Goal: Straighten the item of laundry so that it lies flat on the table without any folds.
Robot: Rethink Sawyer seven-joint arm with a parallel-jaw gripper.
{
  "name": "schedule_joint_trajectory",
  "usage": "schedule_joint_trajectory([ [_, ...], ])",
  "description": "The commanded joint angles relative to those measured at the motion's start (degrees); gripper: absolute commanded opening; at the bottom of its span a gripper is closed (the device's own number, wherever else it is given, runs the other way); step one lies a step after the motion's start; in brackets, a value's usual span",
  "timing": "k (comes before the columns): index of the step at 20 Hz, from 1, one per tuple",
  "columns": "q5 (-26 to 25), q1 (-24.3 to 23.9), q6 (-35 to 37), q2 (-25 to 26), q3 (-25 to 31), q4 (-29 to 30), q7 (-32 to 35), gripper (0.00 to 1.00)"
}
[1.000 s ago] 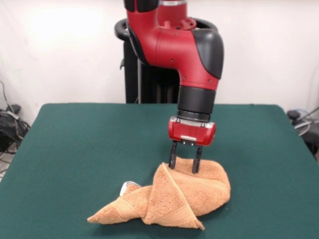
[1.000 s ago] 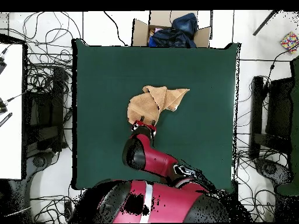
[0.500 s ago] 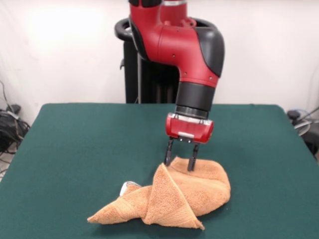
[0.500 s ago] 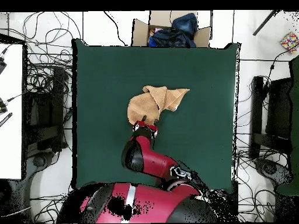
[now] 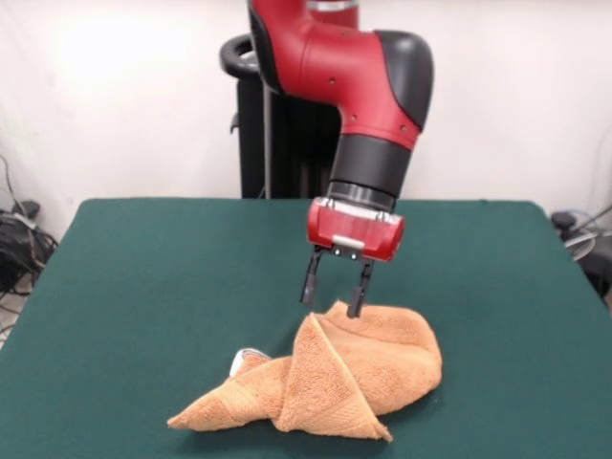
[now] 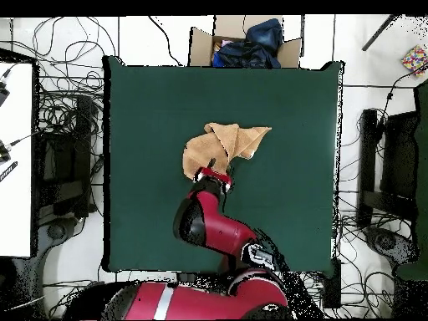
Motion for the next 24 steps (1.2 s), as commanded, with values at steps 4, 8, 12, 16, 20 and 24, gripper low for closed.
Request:
schedule_joint_trajectory([
  [4, 2.8, -0.5, 10.2, -3.9, -0.6, -1.4, 7.7, 1.00],
  [8, 0.8, -2.2, 12.5, -5.5, 0.6, -1.2, 7.6, 1.00],
  [12, -0.8, -3.2, 11.8, -4.6, 0.9, -2.0, 7.9, 1.00],
  [16, -2.6, -4.6, 7.9, -0.9, 2.5, -3.2, 9.6, 1.00],
  [20, -4.4, -5.7, 5.1, 2.1, 3.2, -4.5, 10.3, 1.00],
  [24, -6.5, -6.4, 5.6, 4.5, 3.5, -6.3, 8.9, 1.00],
])
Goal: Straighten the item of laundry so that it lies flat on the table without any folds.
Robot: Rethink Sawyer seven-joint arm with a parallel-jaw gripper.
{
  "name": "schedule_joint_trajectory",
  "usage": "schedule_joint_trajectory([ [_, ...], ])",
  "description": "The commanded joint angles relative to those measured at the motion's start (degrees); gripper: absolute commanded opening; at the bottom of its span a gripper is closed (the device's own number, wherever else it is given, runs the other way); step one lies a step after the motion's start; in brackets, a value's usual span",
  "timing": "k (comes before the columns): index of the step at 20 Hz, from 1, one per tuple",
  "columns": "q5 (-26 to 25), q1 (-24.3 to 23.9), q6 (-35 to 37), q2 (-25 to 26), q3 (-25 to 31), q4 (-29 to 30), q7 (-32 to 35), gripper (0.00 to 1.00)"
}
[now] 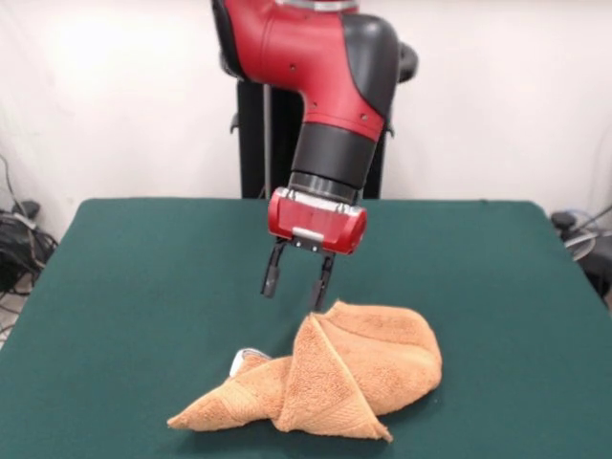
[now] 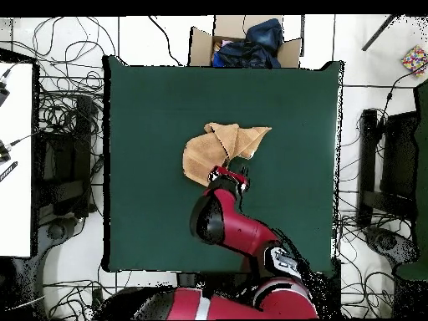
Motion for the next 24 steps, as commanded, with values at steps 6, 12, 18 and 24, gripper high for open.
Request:
schedule_joint_trajectory([
  [6, -5.1, -1.8, -5.1, 9.8, 4.4, -6.4, 11.5, 1.00],
  [12, -6.1, -2.6, -7.9, 12.3, 5.7, -7.4, 13.1, 1.00],
  [18, -7.1, -4.3, -7.6, 12.2, 8.1, -7.2, 14.2, 1.00],
  [24, -8.4, -6.4, -4.4, 9.4, 10.7, -5.5, 14.3, 1.00],
])
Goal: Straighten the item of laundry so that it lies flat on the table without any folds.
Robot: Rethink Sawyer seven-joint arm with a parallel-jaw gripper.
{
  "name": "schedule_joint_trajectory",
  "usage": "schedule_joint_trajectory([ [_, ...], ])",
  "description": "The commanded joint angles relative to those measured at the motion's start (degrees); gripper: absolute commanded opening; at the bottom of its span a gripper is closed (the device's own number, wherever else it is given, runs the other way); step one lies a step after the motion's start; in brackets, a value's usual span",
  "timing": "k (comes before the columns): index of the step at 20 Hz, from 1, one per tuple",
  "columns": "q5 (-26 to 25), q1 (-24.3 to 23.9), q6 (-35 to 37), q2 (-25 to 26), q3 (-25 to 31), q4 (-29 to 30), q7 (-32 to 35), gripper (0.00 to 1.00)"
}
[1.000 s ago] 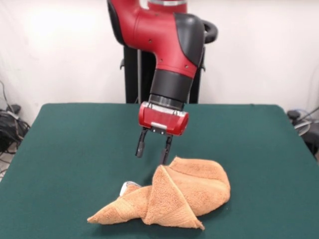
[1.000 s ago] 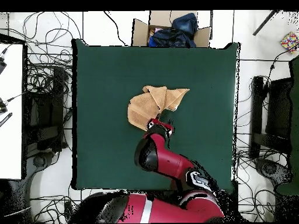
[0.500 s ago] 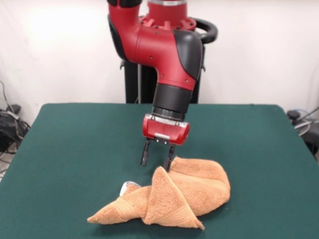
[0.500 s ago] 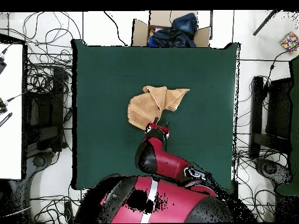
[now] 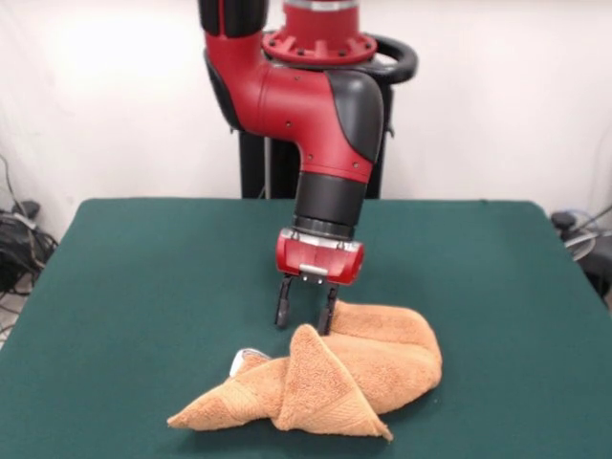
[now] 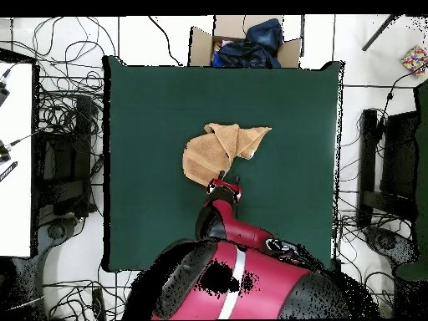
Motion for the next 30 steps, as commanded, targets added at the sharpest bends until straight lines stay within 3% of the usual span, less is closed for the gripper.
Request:
schedule_joint_trajectory([
  [1, -1.8, -2.7, 3.0, -1.2, 8.5, -3.8, 14.3, 1.00],
  [6, -0.6, -2.3, -0.2, 0.7, 7.7, -4.8, 14.0, 1.00],
  [14, 5.0, 2.0, -12.4, 0.5, 3.7, -2.5, 15.8, 1.00],
  [30, -1.6, -3.1, -16.3, 4.0, 9.0, -5.3, 17.2, 1.00],
])
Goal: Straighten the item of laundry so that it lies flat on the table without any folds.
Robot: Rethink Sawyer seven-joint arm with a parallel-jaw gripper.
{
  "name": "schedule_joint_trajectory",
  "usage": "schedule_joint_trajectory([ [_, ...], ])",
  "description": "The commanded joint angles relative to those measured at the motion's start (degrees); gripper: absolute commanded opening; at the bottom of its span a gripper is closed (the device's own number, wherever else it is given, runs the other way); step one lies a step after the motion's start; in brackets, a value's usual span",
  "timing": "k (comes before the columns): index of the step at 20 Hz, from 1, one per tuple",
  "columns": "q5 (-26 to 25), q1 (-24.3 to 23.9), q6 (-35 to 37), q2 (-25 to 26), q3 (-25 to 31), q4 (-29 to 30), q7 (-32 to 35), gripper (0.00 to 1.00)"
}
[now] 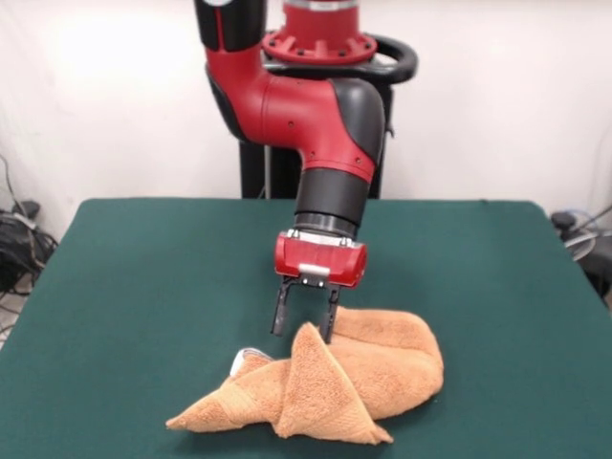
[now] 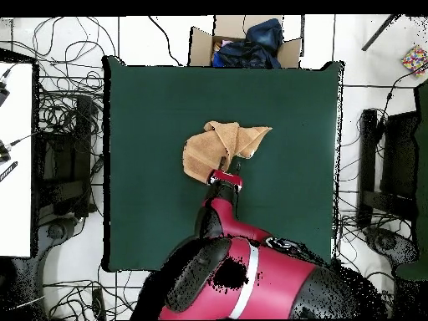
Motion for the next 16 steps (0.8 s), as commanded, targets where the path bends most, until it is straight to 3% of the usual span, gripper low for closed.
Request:
schedule_joint_trajectory([
  [1, -0.6, -1.5, -0.1, 2.7, 6.7, -5.8, 16.8, 1.00],
  [16, 2.8, 0.5, 1.3, 5.9, 4.6, -9.0, 12.0, 1.00],
])
